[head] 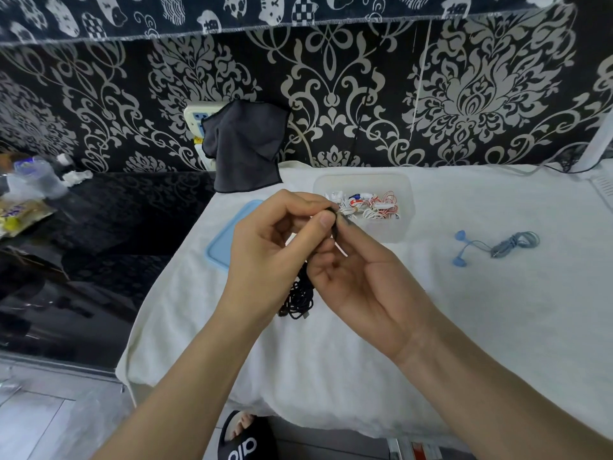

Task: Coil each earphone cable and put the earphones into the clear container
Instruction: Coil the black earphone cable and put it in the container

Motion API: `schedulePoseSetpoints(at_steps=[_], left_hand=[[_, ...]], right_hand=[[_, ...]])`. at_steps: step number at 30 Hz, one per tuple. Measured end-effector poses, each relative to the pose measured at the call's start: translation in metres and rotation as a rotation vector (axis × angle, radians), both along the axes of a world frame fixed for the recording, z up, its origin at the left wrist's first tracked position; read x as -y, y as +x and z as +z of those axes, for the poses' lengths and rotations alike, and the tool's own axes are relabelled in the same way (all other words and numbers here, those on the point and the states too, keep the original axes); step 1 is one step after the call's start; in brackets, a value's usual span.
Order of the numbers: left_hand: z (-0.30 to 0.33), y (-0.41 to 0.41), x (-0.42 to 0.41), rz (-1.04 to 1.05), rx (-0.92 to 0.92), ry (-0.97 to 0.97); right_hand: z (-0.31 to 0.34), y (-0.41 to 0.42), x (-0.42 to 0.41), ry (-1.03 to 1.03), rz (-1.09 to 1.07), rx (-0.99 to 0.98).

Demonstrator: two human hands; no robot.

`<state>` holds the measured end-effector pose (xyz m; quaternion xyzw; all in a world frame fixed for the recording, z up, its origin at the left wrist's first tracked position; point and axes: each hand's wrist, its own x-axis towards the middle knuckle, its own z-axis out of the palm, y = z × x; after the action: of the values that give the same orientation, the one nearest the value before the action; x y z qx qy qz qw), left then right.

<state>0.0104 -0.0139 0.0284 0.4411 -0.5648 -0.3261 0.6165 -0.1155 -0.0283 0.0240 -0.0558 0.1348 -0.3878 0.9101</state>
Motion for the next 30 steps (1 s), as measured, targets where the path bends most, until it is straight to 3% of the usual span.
schedulePoseSetpoints(at_steps=[16, 30], left_hand=[[-0.004, -0.002, -0.004, 0.076, 0.288, -0.21], [-0.006, 0.002, -0.005, 0.115, 0.395, -0.269]], right_hand=[[0.011, -0.012, -0.008, -0.083, -0.083, -0.116], [0.016, -0.016, -0.011, -0.13, -0.095, -0.193]])
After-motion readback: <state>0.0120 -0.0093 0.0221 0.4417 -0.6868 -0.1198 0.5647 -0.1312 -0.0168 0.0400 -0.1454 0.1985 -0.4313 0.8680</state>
